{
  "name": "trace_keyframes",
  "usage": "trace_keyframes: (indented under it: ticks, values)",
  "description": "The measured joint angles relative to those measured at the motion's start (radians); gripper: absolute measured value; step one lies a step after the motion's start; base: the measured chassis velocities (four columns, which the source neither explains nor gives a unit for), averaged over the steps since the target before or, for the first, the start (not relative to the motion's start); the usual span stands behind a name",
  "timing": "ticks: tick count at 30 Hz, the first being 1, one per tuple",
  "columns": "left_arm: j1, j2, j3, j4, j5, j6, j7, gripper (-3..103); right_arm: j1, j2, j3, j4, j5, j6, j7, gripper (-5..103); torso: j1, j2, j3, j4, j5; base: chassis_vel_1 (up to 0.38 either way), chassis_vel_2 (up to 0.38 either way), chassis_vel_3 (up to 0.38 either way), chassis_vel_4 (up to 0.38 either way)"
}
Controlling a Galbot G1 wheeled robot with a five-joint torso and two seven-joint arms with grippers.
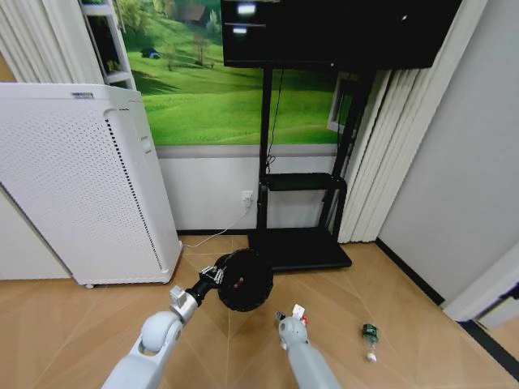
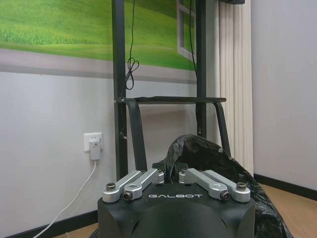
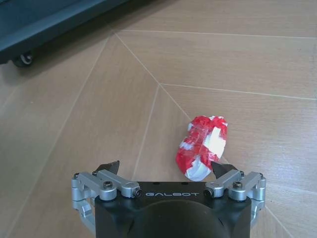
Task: Pick up the trash bin and place the garbage on the floor into it.
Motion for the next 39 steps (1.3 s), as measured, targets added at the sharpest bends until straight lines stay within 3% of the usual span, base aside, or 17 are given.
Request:
trace_keyframes:
  ticks: [3,7,10,12,22,28,30,39]
  values:
    - [0.005,0.002,-0.005,-0.006,0.0,0.0,0.0,7,0.01,0.007,0.01,-0.033,-0.016,0.018,-0.004,100,0.0,0.0,0.0,0.0001,0.0,0.0,0.0,0.0,0.0]
    - [0.007,0.005,-0.008,-0.012,-0.002,0.001,0.0,7,0.018,0.012,0.022,-0.059,-0.033,0.034,-0.008,91,0.0,0.0,0.0,0.0002,0.0,0.0,0.0,0.0,0.0]
    - [0.008,0.006,-0.012,-0.017,-0.005,0.002,0.001,7,0.019,0.014,0.028,-0.068,-0.043,0.04,-0.014,75,0.0,0.0,0.0,0.0001,0.0,0.0,0.0,0.0,0.0]
    - [0.009,0.006,-0.013,-0.018,-0.006,0.002,0.001,7,0.018,0.013,0.029,-0.068,-0.045,0.041,-0.017,75,0.0,0.0,0.0,0.0001,0.0,0.0,0.0,0.0,0.0]
    - [0.015,0.009,-0.028,-0.022,-0.011,0.002,0.015,7,0.018,0.018,0.039,-0.081,-0.076,0.056,-0.03,32,0.0,0.0,0.0,0.0001,0.0,0.0,0.0,0.0,0.0]
    - [0.016,0.009,-0.03,-0.022,-0.013,0.001,0.019,7,0.015,0.019,0.044,-0.081,-0.083,0.061,-0.033,15,0.0,0.0,0.0,0.0,0.0,0.0,0.0,0.0,0.0]
    - [0.018,0.011,-0.032,-0.022,-0.014,0.0,0.022,7,0.007,0.018,0.046,-0.071,-0.09,0.065,-0.035,5,0.0,0.0,0.0,0.0001,0.0,0.0,0.0,0.0,0.0]
    - [0.026,0.012,-0.047,-0.025,-0.019,-0.005,0.03,7,-0.031,0.004,0.043,0.021,-0.064,0.041,-0.014,0,0.0,0.0,0.0,0.0,0.0,0.0,0.0,0.0,0.0]
